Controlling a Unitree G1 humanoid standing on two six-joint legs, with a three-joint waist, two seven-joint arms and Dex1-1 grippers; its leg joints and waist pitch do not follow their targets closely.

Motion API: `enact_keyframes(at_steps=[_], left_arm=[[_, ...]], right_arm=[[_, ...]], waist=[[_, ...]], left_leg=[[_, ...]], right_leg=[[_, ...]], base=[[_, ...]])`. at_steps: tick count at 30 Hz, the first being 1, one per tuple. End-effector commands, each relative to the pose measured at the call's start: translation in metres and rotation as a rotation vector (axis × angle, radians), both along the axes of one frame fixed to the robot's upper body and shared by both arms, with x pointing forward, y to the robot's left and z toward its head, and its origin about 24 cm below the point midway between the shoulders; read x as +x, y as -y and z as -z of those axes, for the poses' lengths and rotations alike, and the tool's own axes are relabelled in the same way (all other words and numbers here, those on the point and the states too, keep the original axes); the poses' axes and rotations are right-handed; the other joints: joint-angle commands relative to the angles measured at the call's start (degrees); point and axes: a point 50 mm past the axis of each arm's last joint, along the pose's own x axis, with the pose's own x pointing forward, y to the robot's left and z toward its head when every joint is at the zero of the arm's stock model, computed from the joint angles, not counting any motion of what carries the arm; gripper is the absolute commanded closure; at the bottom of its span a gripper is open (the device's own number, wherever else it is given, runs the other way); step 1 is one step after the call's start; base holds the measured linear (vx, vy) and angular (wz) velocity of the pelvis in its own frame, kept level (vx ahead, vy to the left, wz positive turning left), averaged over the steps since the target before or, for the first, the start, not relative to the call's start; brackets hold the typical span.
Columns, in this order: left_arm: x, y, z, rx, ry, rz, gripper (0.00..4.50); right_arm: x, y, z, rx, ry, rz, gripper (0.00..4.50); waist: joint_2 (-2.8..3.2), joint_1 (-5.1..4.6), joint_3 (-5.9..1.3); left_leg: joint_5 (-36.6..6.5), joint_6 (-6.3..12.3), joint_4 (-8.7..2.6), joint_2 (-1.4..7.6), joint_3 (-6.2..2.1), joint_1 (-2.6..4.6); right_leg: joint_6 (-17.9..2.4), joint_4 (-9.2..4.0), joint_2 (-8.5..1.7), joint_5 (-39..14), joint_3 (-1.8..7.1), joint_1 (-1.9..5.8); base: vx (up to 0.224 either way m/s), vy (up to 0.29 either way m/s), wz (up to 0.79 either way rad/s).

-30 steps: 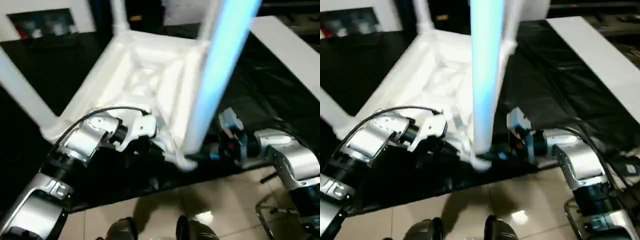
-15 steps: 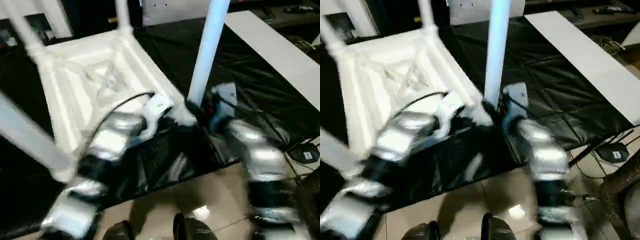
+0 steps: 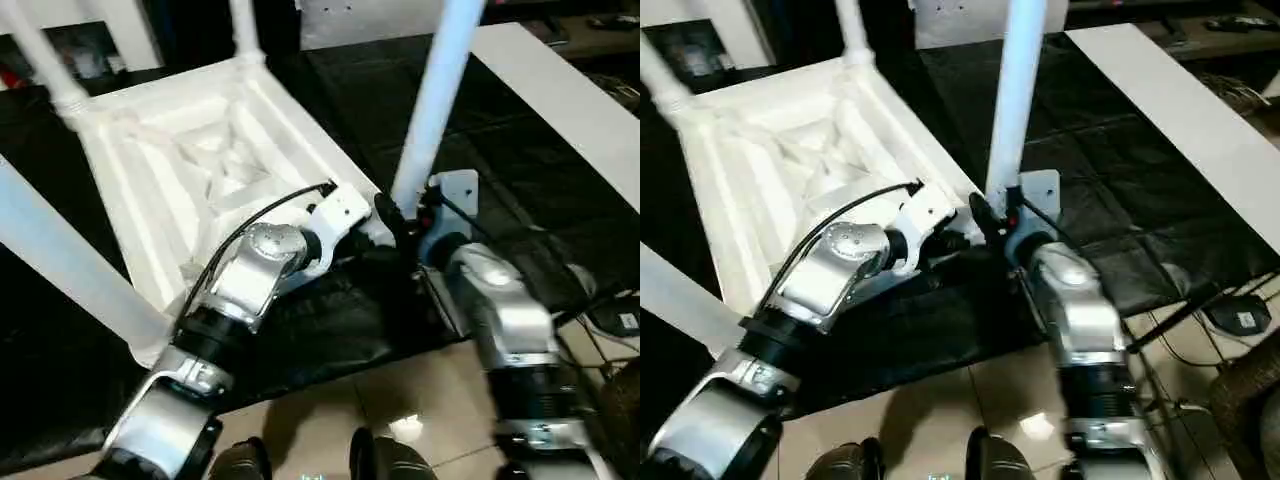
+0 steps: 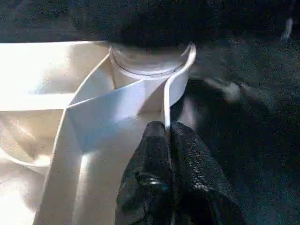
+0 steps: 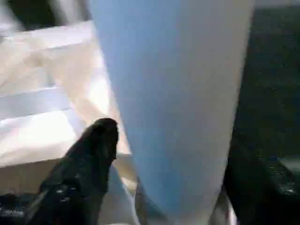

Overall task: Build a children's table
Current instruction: Rotate leg to tighten

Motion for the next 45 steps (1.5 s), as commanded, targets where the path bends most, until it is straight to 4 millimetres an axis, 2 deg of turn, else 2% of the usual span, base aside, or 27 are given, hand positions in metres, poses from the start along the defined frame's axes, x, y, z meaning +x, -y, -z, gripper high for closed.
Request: enact_keyframes(at_steps=[1,2,3,5,6,8,11,12,13,14,15,17,18,20,21,25,26,29,32,36,37,39,40,45], left_arm=[[-0.01,0.001,0.002,-0.039,-0.004,0.129,4.5],[-0.01,-0.002,0.003,-0.033,-0.002,0.146,4.5],[-0.011,-0.006,0.004,-0.02,-0.002,0.17,4.5],[-0.013,-0.014,0.007,0.012,-0.018,0.215,4.5],[-0.015,-0.018,0.008,0.026,-0.024,0.248,4.5],[-0.017,-0.027,0.01,0.066,-0.034,0.305,4.5],[-0.026,-0.037,0.007,0.09,-0.053,0.468,4.5],[-0.029,-0.04,0.006,0.103,-0.053,0.521,4.5],[-0.03,-0.043,0.006,0.115,-0.06,0.55,4.5],[-0.032,-0.046,0.006,0.132,-0.063,0.588,4.5],[-0.032,-0.047,0.006,0.137,-0.064,0.598,4.5],[-0.035,-0.054,0.006,0.189,-0.074,0.671,4.5],[-0.035,-0.054,0.006,0.189,-0.074,0.671,4.5],[-0.038,-0.057,0.004,0.211,-0.092,0.73,4.5],[-0.038,-0.057,0.004,0.211,-0.092,0.73,4.5],[-0.042,-0.055,0.004,0.232,-0.098,0.807,4.5],[-0.042,-0.054,0.004,0.236,-0.097,0.82,4.5],[-0.042,-0.05,0.004,0.235,-0.09,0.833,4.5],[-0.042,-0.048,0.004,0.232,-0.086,0.847,4.5],[-0.041,-0.049,0.004,0.239,-0.088,0.852,4.5],[-0.041,-0.05,0.004,0.241,-0.089,0.851,4.5],[-0.04,-0.051,0.004,0.244,-0.09,0.848,4.5],[-0.04,-0.052,0.004,0.243,-0.091,0.843,4.5],[-0.036,-0.055,0.005,0.202,-0.111,0.762,4.5]], right_arm=[[-0.009,0.006,-0.008,-0.002,0.035,-0.153,0.68],[-0.013,0.007,-0.008,-0.019,0.03,-0.215,0.6],[-0.019,0.01,-0.008,-0.043,0.019,-0.303,0.56],[-0.026,0.017,-0.008,-0.08,-0.011,-0.414,0.37],[-0.028,0.021,-0.008,-0.107,-0.012,-0.459,0.17],[-0.034,0.028,-0.007,-0.152,-0.039,-0.562,0.12],[-0.041,0.037,-0.009,-0.191,-0.076,-0.732,0.12],[-0.042,0.039,-0.01,-0.208,-0.081,-0.775,0.12],[-0.043,0.041,-0.011,-0.219,-0.089,-0.805,0.12],[-0.043,0.042,-0.011,-0.227,-0.097,-0.833,0.12],[-0.043,0.042,-0.012,-0.229,-0.1,-0.841,0.12],[-0.044,0.043,-0.013,-0.242,-0.102,-0.926,0.12],[-0.044,0.043,-0.013,-0.242,-0.102,-0.926,0.12],[-0.046,0.042,-0.014,-0.242,-0.101,-1.012,0.12],[-0.046,0.042,-0.014,-0.242,-0.101,-1.012,0.38],[-0.048,0.034,-0.011,-0.233,-0.111,-1.104,0.45],[-0.048,0.031,-0.01,-0.231,-0.113,-1.126,0.78],[-0.048,0.024,-0.007,-0.229,-0.114,-1.16,0.89],[-0.049,0.018,-0.004,-0.219,-0.124,-1.207,1.27],[-0.051,0.016,0.0,-0.205,-0.159,-1.243,1.47],[-0.051,0.016,0.0,-0.203,-0.164,-1.248,1.71],[-0.052,0.017,0.0,-0.2,-0.178,-1.259,1.75],[-0.052,0.018,0.0,-0.199,-0.181,-1.261,1.97],[-0.054,0.018,0.0,-0.155,-0.191,-1.242,2.24]], waist=[[-0.48,0.27,-4.67],[-0.34,0.3,-4.66],[-0.49,0.4,-4.61],[-0.63,0.5,-4.51],[-0.69,0.46,-4.32],[-0.67,0.77,-4.23],[-0.76,0.82,-4.11],[-0.88,0.89,-4.16],[-0.69,1.1,-4.28],[-0.96,1.11,-4.26],[-0.73,1.42,-4.38],[-0.96,1.82,-4.55],[-0.96,1.82,-4.55],[-1.04,2.49,-4.58],[-1.01,2.55,-4.58],[-1.26,2.67,-4.37],[-1.27,2.67,-4.32],[-1.31,2.62,-4.21],[-1.23,2.64,-4.29],[-1.18,2.67,-4.17],[-1.22,2.66,-4.12],[-1.23,2.69,-4.03],[-1.24,2.7,-4.06],[-1.08,2.77,-4.1]], left_leg=[[-2.8,9.85,-2.57,2.73,-1.07,0.32],[-2.4,9.92,-2.52,2.81,-1.06,0.3],[-3.0,10.64,-2.45,2.78,-1.05,0.32],[-3.7,10.76,-2.48,2.76,-1.08,0.17],[-4.8,10.39,-2.55,2.74,-1.02,0.27],[-6.3,9.15,-2.65,2.78,-1.14,0.41],[-6.8,8.8,-2.74,2.97,-1.19,0.54],[-6.4,8.9,-2.72,3.08,-1.14,0.55],[-5.8,9.16,-2.67,3.18,-1.13,0.59],[-5.3,9.3,-2.63,3.25,-0.98,0.57],[-4.2,9.55,-2.56,3.33,-0.97,0.63],[-2.3,10.39,-2.36,3.56,-0.9,0.63],[-2.3,10.39,-2.36,3.56,-0.9,0.63],[-1.5,11.22,-2.21,3.7,-0.79,0.77],[-1.4,11.25,-2.2,3.7,-0.79,0.76],[-2.8,10.33,-2.34,3.65,-0.82,0.68],[-3.0,10.12,-2.37,3.67,-0.85,0.66],[-3.8,9.1,-2.44,3.62,-0.85,0.69],[-3.3,8.96,-2.45,3.65,-0.92,0.67],[-2.5,9.6,-2.42,3.65,-0.95,0.56],[-2.8,9.65,-2.41,3.63,-0.91,0.57],[-3.4,9.34,-2.48,3.58,-0.93,0.6],[-3.5,9.09,-2.49,3.62,-0.93,0.66],[-3.2,8.86,-2.5,3.69,-0.94,0.75]], right_leg=[[-12.9,-3.14,-4.74,-7.3,3.22,4.63],[-13.0,-3.0,-4.8,-6.6,3.31,4.61],[-13.1,-3.06,-4.71,-6.2,3.22,4.71],[-12.9,-3.29,-4.87,-8.0,3.15,4.77],[-12.4,-3.69,-4.87,-11.0,3.14,4.6],[-11.0,-4.15,-4.93,-15.9,3.05,4.52],[-10.7,-4.2,-4.97,-17.2,3.08,4.22],[-10.9,-3.98,-4.98,-16.4,3.19,4.23],[-11.3,-3.76,-5.02,-15.1,3.17,4.18],[-11.7,-3.61,-4.93,-14.1,3.22,4.11],[-12.3,-3.28,-4.87,-12.3,3.2,4.05],[-13.7,-2.65,-4.99,-8.9,3.2,3.98],[-13.7,-2.65,-4.99,-8.9,3.2,3.98],[-14.4,-2.32,-5.13,-7.9,3.22,3.87],[-14.5,-2.28,-5.17,-7.9,3.23,3.85],[-14.0,-2.66,-5.27,-10.7,3.21,3.89],[-13.9,-2.71,-5.29,-11.2,3.22,3.88],[-13.1,-2.93,-5.29,-13.2,3.27,3.82],[-13.4,-2.75,-5.24,-11.7,3.25,3.88],[-14.1,-2.5,-5.19,-9.2,3.23,3.93],[-14.2,-2.58,-5.2,-9.4,3.24,3.92],[-13.9,-2.75,-5.2,-10.7,3.22,3.94],[-13.8,-2.74,-5.23,-11.0,3.25,3.94],[-14.2,-2.66,-5.18,-10.1,3.27,3.94]], base=[[0.0,0.0,0.0],[0.0,0.0,0.0],[0.0,0.0,0.0],[0.0,0.0,0.0],[0.0,0.0,0.0],[0.0,0.0,0.0],[0.0,0.0,0.0],[0.0,0.0,0.0],[0.0,0.0,0.0],[0.0,0.0,0.0],[0.0,0.0,0.0],[0.0,0.0,0.0],[0.0,0.0,0.0],[0.0,0.0,0.0],[0.0,0.0,0.0],[0.0,0.0,0.0],[0.0,0.0,0.0],[0.0,0.0,0.0],[0.0,0.0,0.0],[0.0,0.0,0.0],[0.0,0.0,0.0],[0.0,0.0,0.0],[0.0,0.0,0.0],[0.0,0.0,0.0]])
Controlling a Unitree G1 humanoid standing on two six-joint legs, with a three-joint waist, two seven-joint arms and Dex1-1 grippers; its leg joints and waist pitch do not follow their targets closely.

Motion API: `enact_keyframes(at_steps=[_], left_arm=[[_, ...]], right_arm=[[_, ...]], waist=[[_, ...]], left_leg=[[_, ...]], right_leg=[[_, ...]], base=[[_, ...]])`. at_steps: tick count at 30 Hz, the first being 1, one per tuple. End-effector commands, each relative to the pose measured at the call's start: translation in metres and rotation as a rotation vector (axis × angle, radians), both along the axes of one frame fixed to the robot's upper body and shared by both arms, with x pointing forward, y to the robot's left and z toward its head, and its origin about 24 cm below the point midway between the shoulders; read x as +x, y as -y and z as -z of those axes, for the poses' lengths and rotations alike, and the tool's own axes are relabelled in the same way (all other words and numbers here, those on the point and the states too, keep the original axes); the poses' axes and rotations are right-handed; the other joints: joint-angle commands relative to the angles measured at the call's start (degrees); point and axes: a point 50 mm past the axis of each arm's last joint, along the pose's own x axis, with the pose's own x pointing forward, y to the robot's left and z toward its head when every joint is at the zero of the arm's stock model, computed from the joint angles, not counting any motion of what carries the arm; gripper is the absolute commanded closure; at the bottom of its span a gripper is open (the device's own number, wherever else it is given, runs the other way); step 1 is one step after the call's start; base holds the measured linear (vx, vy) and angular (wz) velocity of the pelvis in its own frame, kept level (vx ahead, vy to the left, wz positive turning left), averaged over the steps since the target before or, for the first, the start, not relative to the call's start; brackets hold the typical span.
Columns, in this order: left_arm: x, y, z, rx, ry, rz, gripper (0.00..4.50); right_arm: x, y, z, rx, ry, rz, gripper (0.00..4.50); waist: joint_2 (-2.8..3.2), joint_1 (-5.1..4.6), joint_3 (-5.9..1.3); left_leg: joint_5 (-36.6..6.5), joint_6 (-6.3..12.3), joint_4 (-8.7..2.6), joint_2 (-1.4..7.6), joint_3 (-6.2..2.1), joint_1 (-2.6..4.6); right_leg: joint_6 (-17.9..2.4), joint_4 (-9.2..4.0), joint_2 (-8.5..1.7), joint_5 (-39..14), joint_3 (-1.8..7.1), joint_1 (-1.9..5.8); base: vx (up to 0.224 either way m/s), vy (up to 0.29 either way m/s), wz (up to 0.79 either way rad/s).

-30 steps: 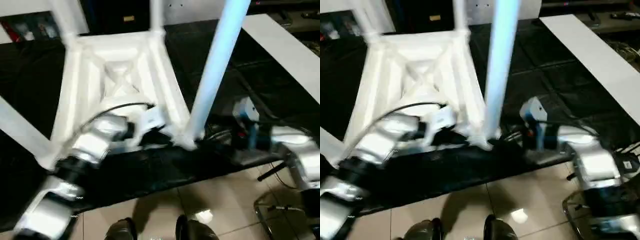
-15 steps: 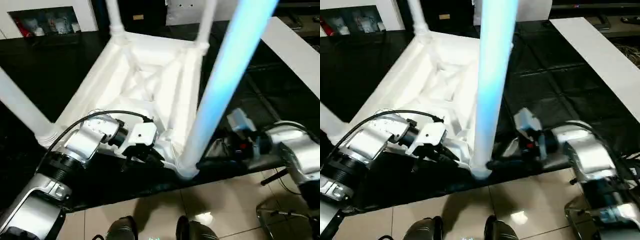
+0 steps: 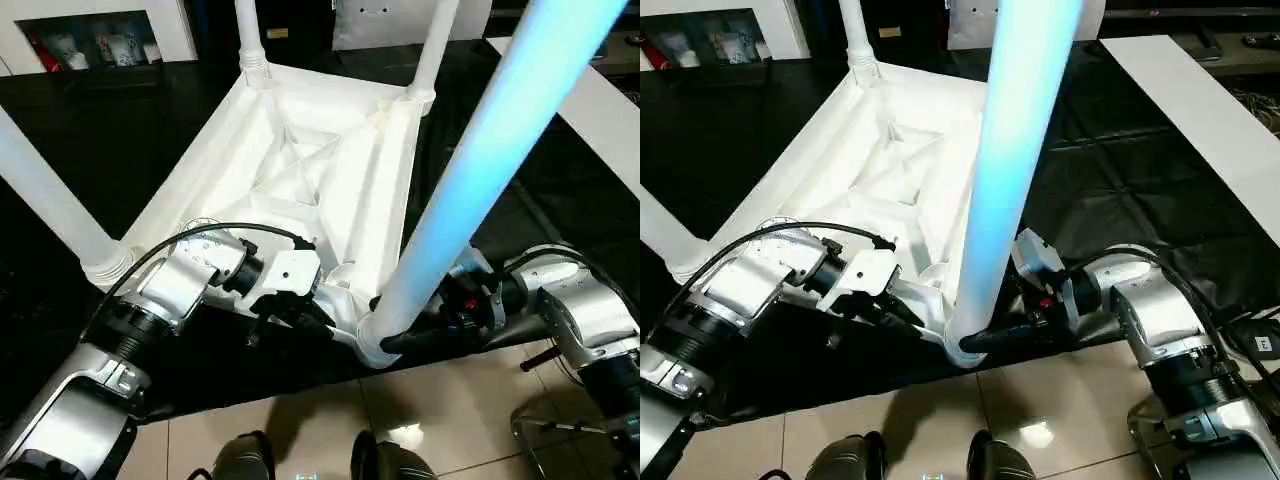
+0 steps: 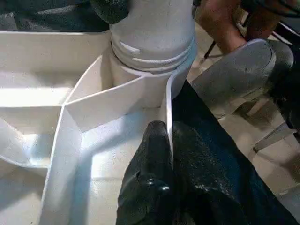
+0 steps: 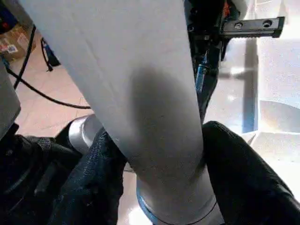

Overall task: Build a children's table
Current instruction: Rotate leg to tighten

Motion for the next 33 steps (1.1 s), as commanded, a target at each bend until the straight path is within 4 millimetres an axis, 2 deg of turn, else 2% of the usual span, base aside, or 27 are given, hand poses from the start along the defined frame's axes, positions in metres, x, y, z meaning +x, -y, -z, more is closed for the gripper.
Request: enact_keyframes(at_steps=[1,2,3,5,6,7,10,11,13,15,16,18,19,21,22,25,26,27,30,33], left_arm=[[-0.002,0.006,0.004,0.01,-0.026,-0.005,4.5],[0.005,0.01,0.003,-0.041,-0.038,-0.138,4.5],[0.005,0.01,0.003,-0.042,-0.038,-0.139,4.5],[0.006,0.011,0.002,-0.062,-0.047,-0.193,4.5],[0.007,0.013,0.002,-0.083,-0.065,-0.247,4.5],[0.008,0.016,0.001,-0.107,-0.079,-0.291,4.5],[0.008,0.019,0.001,-0.132,-0.095,-0.342,4.5],[0.012,0.028,0.0,-0.163,-0.108,-0.42,4.5],[0.015,0.038,0.0,-0.186,-0.118,-0.499,4.5],[0.017,0.042,0.0,-0.192,-0.119,-0.527,4.5],[0.024,0.055,0.0,-0.221,-0.103,-0.627,4.5],[0.027,0.062,-0.001,-0.231,-0.091,-0.669,4.5],[0.029,0.07,-0.002,-0.245,-0.076,-0.709,4.5],[0.032,0.079,-0.004,-0.266,-0.058,-0.745,4.5],[0.032,0.087,-0.006,-0.284,-0.047,-0.763,4.5],[0.03,0.105,-0.01,-0.313,-0.026,-0.792,4.5],[0.029,0.108,-0.01,-0.313,-0.02,-0.792,4.5],[0.029,0.111,-0.01,-0.312,-0.012,-0.795,4.5],[0.028,0.11,-0.011,-0.312,-0.004,-0.785,4.5],[0.028,0.099,-0.009,-0.299,0.002,-0.752,4.5]], right_arm=[[-0.003,0.001,-0.002,0.026,-0.021,0.0,2.28],[0.003,-0.003,-0.001,0.038,-0.02,0.147,2.35],[0.003,-0.003,-0.001,0.038,-0.02,0.149,2.35],[0.007,-0.006,0.0,0.044,-0.014,0.225,2.36],[0.011,-0.008,0.002,0.04,0.001,0.31,2.38],[0.014,-0.01,0.004,0.041,0.007,0.391,2.39],[0.018,-0.012,0.005,0.052,0.009,0.471,2.42],[0.024,-0.017,0.006,0.074,0.01,0.589,2.43],[0.029,-0.022,0.008,0.099,-0.014,0.711,2.43],[0.031,-0.024,0.009,0.099,-0.017,0.752,2.45],[0.042,-0.028,0.013,0.085,-0.018,0.957,2.45],[0.046,-0.031,0.014,0.083,-0.02,1.053,2.46],[0.05,-0.034,0.015,0.092,-0.032,1.153,2.46],[0.054,-0.038,0.016,0.113,-0.064,1.266,2.46],[0.056,-0.042,0.016,0.142,-0.095,1.325,2.46],[0.057,-0.059,0.014,0.148,-0.061,1.41,2.46],[0.056,-0.063,0.014,0.145,-0.038,1.419,1.92],[0.056,-0.067,0.013,0.153,-0.032,1.419,1.92],[0.054,-0.068,0.011,0.185,-0.024,1.419,1.64],[0.052,-0.057,0.006,0.201,0.016,1.389,1.43]], waist=[[-0.46,-0.44,-4.33],[-0.53,-0.53,-4.23],[-0.49,-0.42,-4.15],[-0.63,-0.75,-4.01],[-0.48,-0.91,-3.76],[-0.71,-1.27,-3.57],[-0.94,-2.43,-3.54],[-0.93,-3.04,-3.56],[-1.05,-3.82,-3.53],[-1.07,-4.24,-3.69],[-1.01,-4.45,-3.57],[-0.95,-4.7,-3.64],[-0.89,-4.63,-3.94],[-0.6,-4.87,-3.77],[-0.57,-4.81,-4.15],[-0.1,-4.77,-4.23],[-0.18,-4.69,-4.26],[-0.19,-4.68,-4.19],[-0.21,-4.61,-3.99],[-0.28,-4.51,-3.88]], left_leg=[[-2.9,8.63,-2.94,3.63,-1.02,0.89],[-3.4,8.33,-3.03,3.67,-0.98,0.88],[-3.4,8.01,-3.05,3.67,-1.0,0.88],[-5.5,6.78,-3.21,3.41,-1.13,0.8],[-6.8,5.6,-3.35,3.29,-1.18,0.9],[-7.9,4.62,-3.49,2.97,-1.38,0.65],[-8.5,3.49,-3.64,2.77,-1.63,0.47],[-7.9,3.6,-3.57,2.69,-1.58,0.33],[-7.6,3.84,-3.49,2.41,-1.61,0.2],[-6.9,4.4,-3.38,2.23,-1.53,0.25],[-6.5,4.82,-3.41,2.24,-1.4,0.25],[-6.3,4.44,-3.36,2.02,-1.39,0.28],[-5.4,4.42,-3.33,2.02,-1.44,0.34],[-5.4,4.72,-3.41,2.13,-1.31,0.35],[-4.8,4.82,-3.38,2.1,-1.29,0.46],[-3.3,5.93,-3.36,2.53,-1.2,0.68],[-2.7,6.36,-3.41,2.47,-1.22,0.56],[-2.7,6.63,-3.42,2.48,-1.2,0.62],[-4.1,7.36,-3.52,2.48,-1.14,0.61],[-5.2,7.12,-3.61,2.52,-1.16,0.64]], right_leg=[[-14.4,-2.7,-5.02,-9.7,3.31,3.94],[-14.4,-2.86,-5.08,-10.6,3.33,3.95],[-14.4,-2.87,-5.07,-10.8,3.37,3.98],[-13.2,-3.53,-5.24,-15.6,3.24,4.03],[-11.8,-3.91,-5.29,-19.3,3.27,3.87],[-10.3,-4.41,-5.29,-23.3,3.11,4.04],[-8.5,-4.75,-5.28,-26.1,3.02,4.08],[-8.6,-4.73,-5.13,-25.1,3.08,4.1],[-8.4,-4.91,-4.99,-25.2,2.96,4.06],[-8.2,-4.99,-4.93,-24.5,2.98,4.05],[-8.3,-5.02,-4.72,-23.9,3.01,3.86],[-8.1,-5.15,-4.6,-24.3,2.84,3.75],[-8.2,-4.86,-4.69,-22.6,2.92,3.99],[-9.1,-4.88,-4.49,-20.1,2.96,3.7],[-9.7,-4.53,-4.48,-17.6,3.04,3.95],[-12.1,-3.92,-4.45,-10.3,3.19,3.79],[-12.7,-3.7,-4.47,-8.5,3.18,4.07],[-13.0,-3.64,-4.47,-7.8,3.2,4.05],[-13.2,-3.81,-4.63,-8.7,3.23,4.17],[-12.4,-4.01,-4.71,-10.8,3.26,4.19]], base=[[0.0,0.0,0.0],[0.0,0.0,0.0],[0.0,0.0,0.0],[0.0,0.0,0.0],[0.0,0.0,0.0],[0.0,0.0,0.0],[0.0,0.0,0.0],[0.0,0.0,0.0],[0.0,0.0,0.0],[0.0,0.0,0.0],[0.0,0.0,0.0],[0.0,0.0,0.0],[0.0,0.0,0.0],[0.0,0.0,0.0],[0.0,0.0,0.0],[0.0,0.0,0.0],[0.0,0.0,0.0],[0.0,0.0,0.0],[0.0,0.0,0.0],[0.0,0.0,0.0]])
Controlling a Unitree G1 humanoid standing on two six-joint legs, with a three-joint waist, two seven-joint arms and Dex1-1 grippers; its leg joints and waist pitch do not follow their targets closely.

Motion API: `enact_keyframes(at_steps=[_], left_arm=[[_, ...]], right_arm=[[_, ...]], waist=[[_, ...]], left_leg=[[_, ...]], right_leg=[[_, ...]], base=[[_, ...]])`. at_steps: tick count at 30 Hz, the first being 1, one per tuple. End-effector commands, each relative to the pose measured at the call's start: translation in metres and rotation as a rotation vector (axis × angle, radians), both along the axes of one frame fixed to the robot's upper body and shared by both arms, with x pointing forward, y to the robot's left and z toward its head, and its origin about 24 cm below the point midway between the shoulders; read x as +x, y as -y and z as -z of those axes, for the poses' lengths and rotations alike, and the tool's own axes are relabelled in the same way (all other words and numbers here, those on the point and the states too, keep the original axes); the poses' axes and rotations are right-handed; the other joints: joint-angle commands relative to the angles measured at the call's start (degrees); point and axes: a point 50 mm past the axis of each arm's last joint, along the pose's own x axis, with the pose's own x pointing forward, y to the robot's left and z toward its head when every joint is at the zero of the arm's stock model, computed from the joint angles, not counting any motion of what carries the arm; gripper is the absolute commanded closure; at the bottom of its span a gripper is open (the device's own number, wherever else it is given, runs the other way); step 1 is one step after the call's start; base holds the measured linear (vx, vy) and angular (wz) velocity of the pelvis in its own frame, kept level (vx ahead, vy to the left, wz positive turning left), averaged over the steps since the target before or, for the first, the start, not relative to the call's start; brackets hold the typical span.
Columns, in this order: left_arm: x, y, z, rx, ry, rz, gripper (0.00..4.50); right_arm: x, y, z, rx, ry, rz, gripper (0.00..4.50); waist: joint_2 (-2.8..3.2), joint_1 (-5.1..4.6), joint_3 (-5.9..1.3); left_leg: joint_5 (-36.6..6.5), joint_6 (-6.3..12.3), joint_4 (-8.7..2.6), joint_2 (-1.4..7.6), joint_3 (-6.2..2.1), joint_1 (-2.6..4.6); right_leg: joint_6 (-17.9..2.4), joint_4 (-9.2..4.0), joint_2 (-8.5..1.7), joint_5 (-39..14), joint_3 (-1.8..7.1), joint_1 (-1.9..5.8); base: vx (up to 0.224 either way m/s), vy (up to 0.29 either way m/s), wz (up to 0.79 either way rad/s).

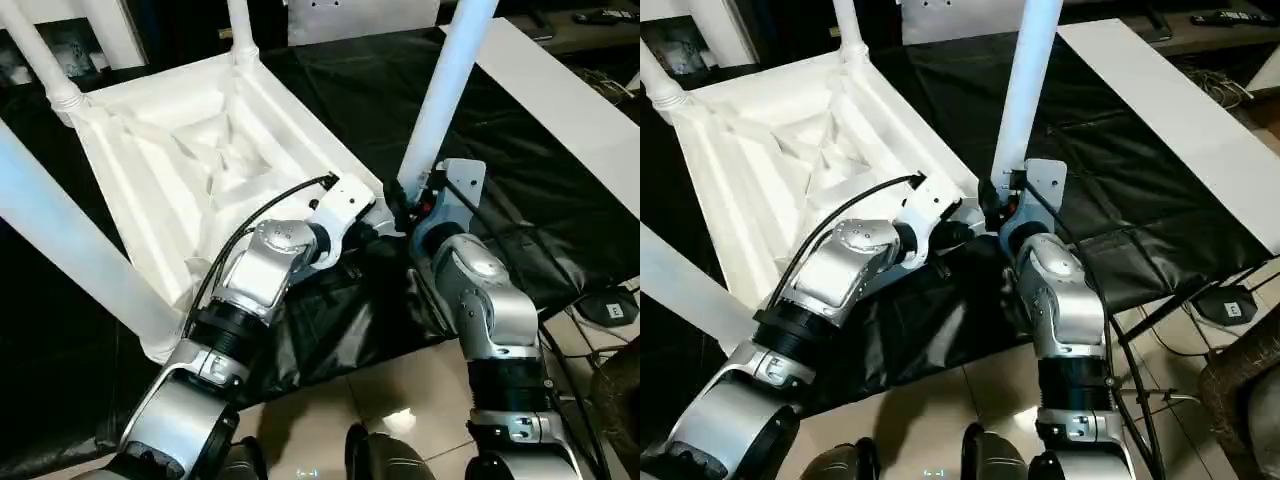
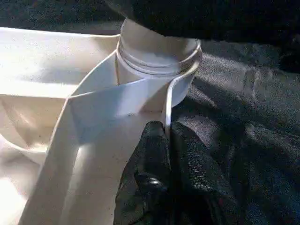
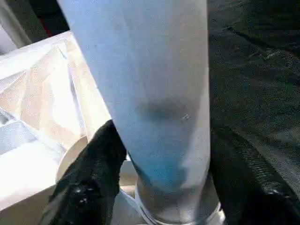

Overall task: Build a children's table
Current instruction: Rotate leg to tighten

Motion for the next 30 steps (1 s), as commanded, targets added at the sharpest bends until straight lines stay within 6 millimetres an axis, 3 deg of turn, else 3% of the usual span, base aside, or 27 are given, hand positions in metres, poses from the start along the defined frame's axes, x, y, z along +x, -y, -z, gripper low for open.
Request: enact_keyframes(at_steps=[1,6,10,12,13,17,21,24,25,30], left_arm=[[-0.015,0.019,-0.003,-0.082,-0.004,0.162,4.5],[-0.016,0.002,0.001,-0.06,-0.013,0.189,4.5],[-0.02,-0.014,0.004,-0.043,-0.017,0.286,4.5],[-0.021,-0.02,0.005,-0.025,-0.019,0.323,4.5],[-0.024,-0.029,0.008,0.006,-0.039,0.373,4.5],[-0.03,-0.04,0.009,0.052,-0.045,0.507,4.5],[-0.038,-0.048,0.008,0.089,-0.049,0.654,4.5],[-0.042,-0.054,0.008,0.121,-0.053,0.746,4.5],[-0.045,-0.058,0.007,0.147,-0.068,0.814,4.5],[-0.046,-0.062,0.005,0.202,-0.079,0.917,4.5]], right_arm=[[-0.007,-0.008,0.01,-0.01,-0.031,-0.128,1.33],[-0.013,0.012,0.004,-0.051,0.01,-0.229,0.92],[-0.022,0.034,-0.006,-0.103,0.052,-0.408,0.6],[-0.026,0.043,-0.009,-0.133,0.062,-0.484,0.46],[-0.034,0.053,-0.013,-0.187,0.072,-0.621,0.37],[-0.045,0.068,-0.014,-0.296,0.046,-0.828,0.06],[-0.051,0.074,-0.012,-0.362,0.008,-0.969,0.06],[-0.055,0.075,-0.013,-0.388,-0.009,-1.069,0.06],[-0.058,0.074,-0.013,-0.42,-0.002,-1.166,0.06],[-0.061,0.069,-0.015,-0.387,0.018,-1.321,0.21]], waist=[[-0.27,0.47,-4.02],[-0.29,0.84,-4.09],[-0.33,1.58,-3.77],[-0.42,1.78,-3.85],[-0.25,1.9,-3.88],[-0.42,2.18,-4.08],[-0.4,2.16,-4.51],[-0.48,2.7,-4.76],[-0.52,3.05,-4.75],[-0.58,3.62,-4.53]], left_leg=[[-5.0,7.43,-3.01,2.55,-1.24,0.25],[-4.1,8.63,-2.84,2.65,-1.15,0.21],[-6.0,8.06,-2.98,2.78,-1.1,0.41],[-6.6,8.05,-2.92,2.6,-1.21,0.39],[-7.0,7.99,-2.91,2.76,-1.21,0.51],[-6.4,8.17,-2.79,2.96,-1.23,0.37],[-3.3,9.9,-2.41,3.1,-1.12,0.3],[-1.7,11.47,-2.15,3.27,-1.03,0.46],[-1.3,11.76,-2.1,3.39,-0.95,0.47],[-2.7,11.37,-2.12,3.71,-0.9,0.65]], right_leg=[[-12.3,-3.68,-4.78,-10.7,3.21,4.38],[-12.8,-3.46,-4.84,-8.9,3.29,4.52],[-10.8,-4.13,-4.86,-15.9,3.3,4.15],[-10.2,-4.26,-4.76,-17.1,3.11,4.42],[-10.2,-4.28,-4.82,-17.9,3.14,4.19],[-10.5,-4.01,-4.93,-17.0,3.21,4.23],[-12.9,-3.09,-4.95,-10.6,3.34,4.3],[-14.2,-2.6,-4.89,-7.5,3.24,4.26],[-14.3,-2.52,-4.94,-7.4,3.21,4.19],[-14.6,-2.52,-5.04,-10.1,3.21,3.94]], base=[[0.0,0.0,0.0],[0.0,0.0,0.0],[0.0,0.0,0.0],[0.0,0.0,0.0],[0.0,0.0,0.0],[0.0,0.0,0.0],[0.0,0.0,0.0],[0.0,0.0,0.0],[0.0,0.0,0.0],[0.0,0.0,0.0]])
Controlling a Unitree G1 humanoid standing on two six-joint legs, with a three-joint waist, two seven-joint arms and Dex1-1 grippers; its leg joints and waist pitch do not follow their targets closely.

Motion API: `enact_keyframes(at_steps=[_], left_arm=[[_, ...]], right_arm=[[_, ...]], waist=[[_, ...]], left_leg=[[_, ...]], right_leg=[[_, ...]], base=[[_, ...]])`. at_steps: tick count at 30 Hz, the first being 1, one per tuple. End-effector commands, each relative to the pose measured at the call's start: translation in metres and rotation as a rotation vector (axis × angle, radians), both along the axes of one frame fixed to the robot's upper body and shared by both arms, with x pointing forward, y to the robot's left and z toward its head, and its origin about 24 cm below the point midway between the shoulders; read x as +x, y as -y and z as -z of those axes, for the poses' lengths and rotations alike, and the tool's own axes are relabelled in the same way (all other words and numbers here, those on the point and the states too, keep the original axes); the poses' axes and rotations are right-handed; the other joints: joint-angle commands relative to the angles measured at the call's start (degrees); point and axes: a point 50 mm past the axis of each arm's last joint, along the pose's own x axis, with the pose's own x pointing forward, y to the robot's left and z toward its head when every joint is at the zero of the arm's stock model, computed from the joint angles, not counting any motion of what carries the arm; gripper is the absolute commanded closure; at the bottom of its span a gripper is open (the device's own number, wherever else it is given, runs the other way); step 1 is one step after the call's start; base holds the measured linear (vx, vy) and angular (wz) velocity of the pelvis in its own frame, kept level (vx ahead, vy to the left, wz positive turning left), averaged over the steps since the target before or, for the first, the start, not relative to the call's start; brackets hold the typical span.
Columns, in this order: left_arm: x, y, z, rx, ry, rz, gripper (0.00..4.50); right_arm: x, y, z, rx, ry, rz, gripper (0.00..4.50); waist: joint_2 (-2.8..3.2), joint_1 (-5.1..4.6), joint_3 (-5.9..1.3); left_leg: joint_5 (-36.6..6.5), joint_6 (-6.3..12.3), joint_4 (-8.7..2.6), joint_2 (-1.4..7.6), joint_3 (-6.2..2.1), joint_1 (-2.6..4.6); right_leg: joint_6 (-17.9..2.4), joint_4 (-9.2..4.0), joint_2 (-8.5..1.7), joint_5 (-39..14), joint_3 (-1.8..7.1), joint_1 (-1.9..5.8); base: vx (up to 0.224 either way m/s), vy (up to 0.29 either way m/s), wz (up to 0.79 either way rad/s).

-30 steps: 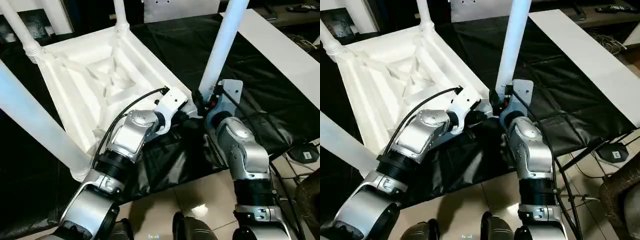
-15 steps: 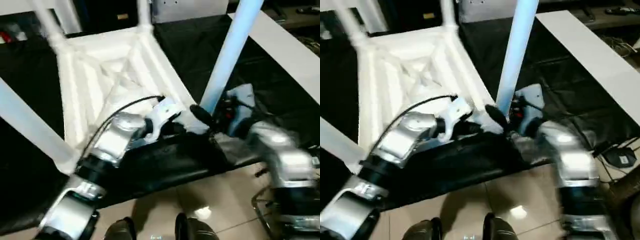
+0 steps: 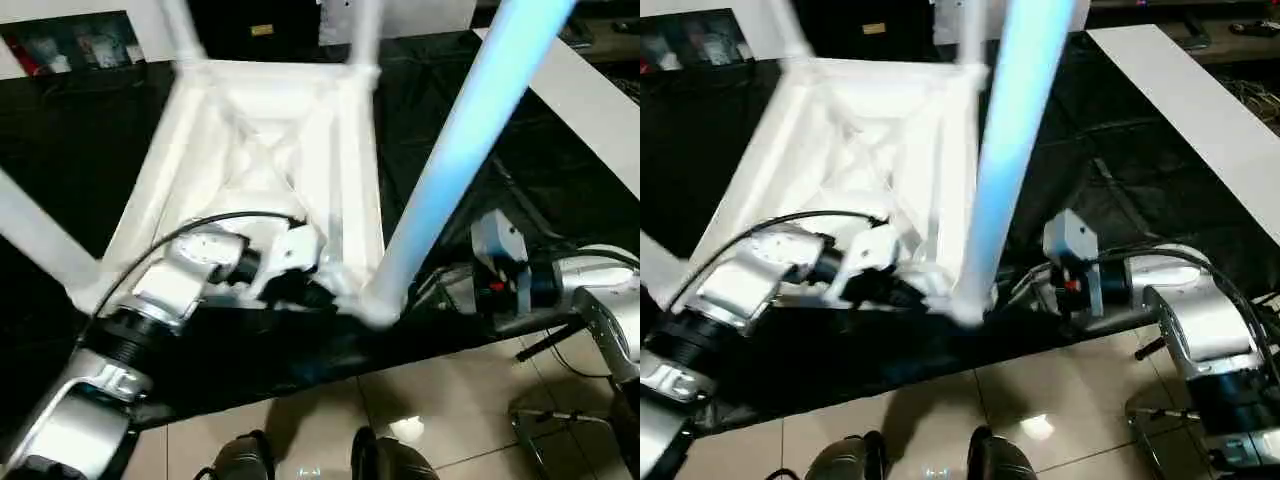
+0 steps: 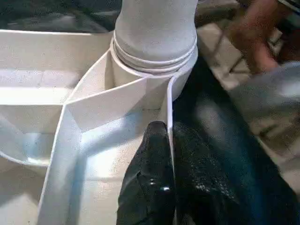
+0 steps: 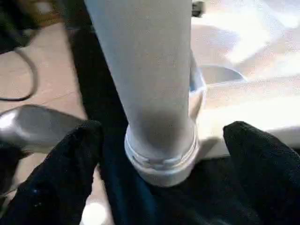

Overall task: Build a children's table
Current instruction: Rotate leg to tighten

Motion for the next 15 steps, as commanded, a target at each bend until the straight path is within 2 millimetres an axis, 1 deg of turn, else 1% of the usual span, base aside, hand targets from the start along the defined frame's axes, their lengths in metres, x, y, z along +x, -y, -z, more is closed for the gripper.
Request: enact_keyframes(at_steps=[1,2,3,4,5,6,9,11,12,13,14,15], left_arm=[[-0.01,0.013,0.001,0.037,-0.02,0.165,4.5],[-0.01,0.013,0.001,0.04,-0.018,0.17,4.5],[-0.01,0.013,0.001,0.053,-0.011,0.193,4.5],[-0.01,0.014,0.0,0.055,-0.01,0.203,4.5],[-0.011,0.014,0.0,0.054,-0.009,0.21,4.5],[-0.01,0.015,-0.001,0.053,-0.009,0.214,4.5],[-0.01,0.016,-0.001,0.052,-0.006,0.223,4.5],[-0.009,0.016,-0.001,0.052,-0.008,0.234,4.5],[-0.009,0.016,-0.001,0.052,-0.008,0.235,4.5],[-0.009,0.016,-0.002,0.053,-0.009,0.236,4.5],[-0.009,0.016,-0.002,0.054,-0.008,0.236,4.5],[-0.008,0.015,-0.002,0.056,-0.007,0.237,4.5]], right_arm=[[-0.001,-0.004,-0.004,0.018,0.005,-0.087,0.21],[-0.001,-0.004,-0.004,0.018,0.004,-0.093,0.32],[-0.001,-0.007,-0.003,0.018,-0.002,-0.12,0.43],[-0.001,-0.008,-0.002,0.016,-0.005,-0.132,0.49],[-0.001,-0.01,-0.001,0.014,-0.011,-0.146,0.49],[-0.001,-0.012,0.001,0.011,-0.019,-0.16,0.63],[-0.002,-0.015,0.003,0.016,-0.04,-0.189,0.93],[-0.003,-0.018,0.006,0.014,-0.073,-0.227,1.11],[-0.003,-0.018,0.006,0.013,-0.076,-0.23,1.21],[-0.003,-0.018,0.007,0.011,-0.082,-0.235,1.21],[-0.003,-0.019,0.008,0.01,-0.085,-0.242,1.38],[-0.002,-0.019,0.008,0.011,-0.088,-0.248,1.38]], waist=[[-1.05,-0.3,-4.6],[-0.98,-0.16,-4.68],[-1.1,0.02,-4.57],[-1.09,0.16,-4.56],[-1.09,0.17,-4.56],[-1.15,0.2,-4.51],[-1.23,0.2,-4.62],[-1.26,0.21,-4.56],[-1.26,0.23,-4.53],[-1.24,0.22,-4.56],[-1.16,0.22,-4.51],[-1.19,0.19,-4.49]], left_leg=[[-3.0,10.77,-2.66,3.7,-0.92,0.93],[-3.0,10.58,-2.65,3.72,-0.98,0.95],[-3.1,10.27,-2.66,3.71,-0.89,1.05],[-3.3,10.08,-2.69,3.7,-0.92,1.01],[-3.2,9.89,-2.71,3.69,-0.94,0.98],[-3.0,9.75,-2.72,3.66,-0.93,0.98],[-2.4,9.81,-2.68,3.57,-1.01,0.81],[-2.5,10.08,-2.61,3.42,-0.96,0.71],[-2.5,10.1,-2.64,3.4,-0.97,0.72],[-2.5,10.02,-2.64,3.45,-1.01,0.75],[-2.6,9.92,-2.65,3.45,-1.02,0.73],[-2.7,9.78,-2.68,3.46,-1.03,0.75]], right_leg=[[-14.3,-2.86,-5.03,-11.3,3.31,3.91],[-14.3,-2.76,-5.12,-11.5,3.29,3.94],[-14.0,-2.85,-5.07,-11.8,3.37,3.8],[-13.9,-2.85,-5.16,-12.2,3.4,3.82],[-13.9,-2.84,-5.18,-12.3,3.4,3.85],[-13.9,-2.81,-5.11,-12.0,3.41,3.81],[-14.0,-2.65,-5.09,-10.9,3.36,4.03],[-13.8,-2.72,-5.06,-10.9,3.37,4.07],[-13.7,-2.74,-5.06,-11.0,3.34,4.05],[-13.8,-2.74,-5.06,-11.2,3.31,4.04],[-13.8,-2.77,-5.09,-11.4,3.32,4.04],[-13.7,-2.81,-5.01,-11.7,3.29,4.03]], base=[[0.0,0.0,0.0],[0.0,0.0,0.0],[0.0,0.0,0.0],[0.0,0.0,0.0],[0.0,0.0,0.0],[0.0,0.0,0.0],[0.0,0.0,0.0],[0.0,0.0,0.0],[0.0,0.0,0.0],[0.0,0.0,0.0],[0.0,0.0,0.0],[0.0,0.0,0.0]])
